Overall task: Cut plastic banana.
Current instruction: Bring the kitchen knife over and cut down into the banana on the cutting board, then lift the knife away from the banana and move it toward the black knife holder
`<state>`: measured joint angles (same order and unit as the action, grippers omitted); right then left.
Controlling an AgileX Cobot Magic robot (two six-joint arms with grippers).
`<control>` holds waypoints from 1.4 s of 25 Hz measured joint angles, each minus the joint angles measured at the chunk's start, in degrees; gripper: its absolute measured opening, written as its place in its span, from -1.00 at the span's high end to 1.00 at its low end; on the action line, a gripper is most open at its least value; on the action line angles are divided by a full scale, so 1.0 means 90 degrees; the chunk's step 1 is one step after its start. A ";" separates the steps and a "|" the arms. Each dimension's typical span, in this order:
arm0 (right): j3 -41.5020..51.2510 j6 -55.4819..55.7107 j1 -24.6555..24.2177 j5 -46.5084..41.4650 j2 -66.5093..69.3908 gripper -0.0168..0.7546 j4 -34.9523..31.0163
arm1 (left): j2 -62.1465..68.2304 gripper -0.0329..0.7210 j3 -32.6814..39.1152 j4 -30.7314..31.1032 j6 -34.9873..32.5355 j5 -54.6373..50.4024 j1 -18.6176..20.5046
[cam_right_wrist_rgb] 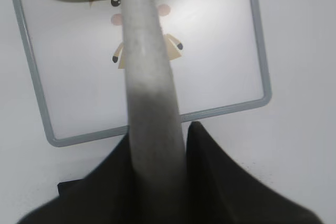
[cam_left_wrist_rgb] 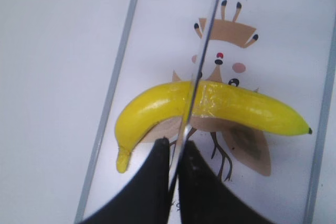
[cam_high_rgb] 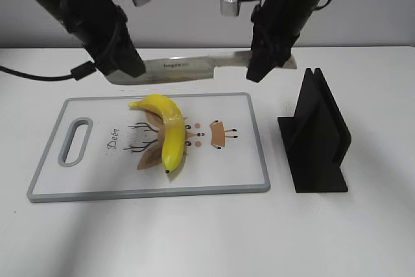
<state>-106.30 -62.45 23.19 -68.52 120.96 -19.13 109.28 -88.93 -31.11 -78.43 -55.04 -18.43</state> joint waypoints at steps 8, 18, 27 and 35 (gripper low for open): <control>0.0000 0.0000 0.0008 -0.0068 -0.0443 0.43 0.0000 | -0.0473 0.92 0.0000 -0.0044 0.0006 -0.0179 0.0000; 0.0000 -0.0105 0.0010 -0.0087 -0.0443 0.52 -0.0202 | -0.0480 -0.38 0.0000 -0.0325 0.0298 0.0119 0.0009; 0.0000 -0.0087 0.0015 -0.0095 -0.0575 0.52 0.0056 | -0.1083 -0.81 0.0000 -0.0021 0.2289 0.1081 0.0344; 0.0000 0.3054 0.0015 -0.0109 -0.0982 0.52 0.0259 | -0.1228 -0.77 0.0000 0.2535 0.6491 -0.0333 0.1024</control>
<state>-106.30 -34.97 23.32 -69.50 112.12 -16.80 98.23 -88.93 -8.29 -20.01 -58.03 -9.22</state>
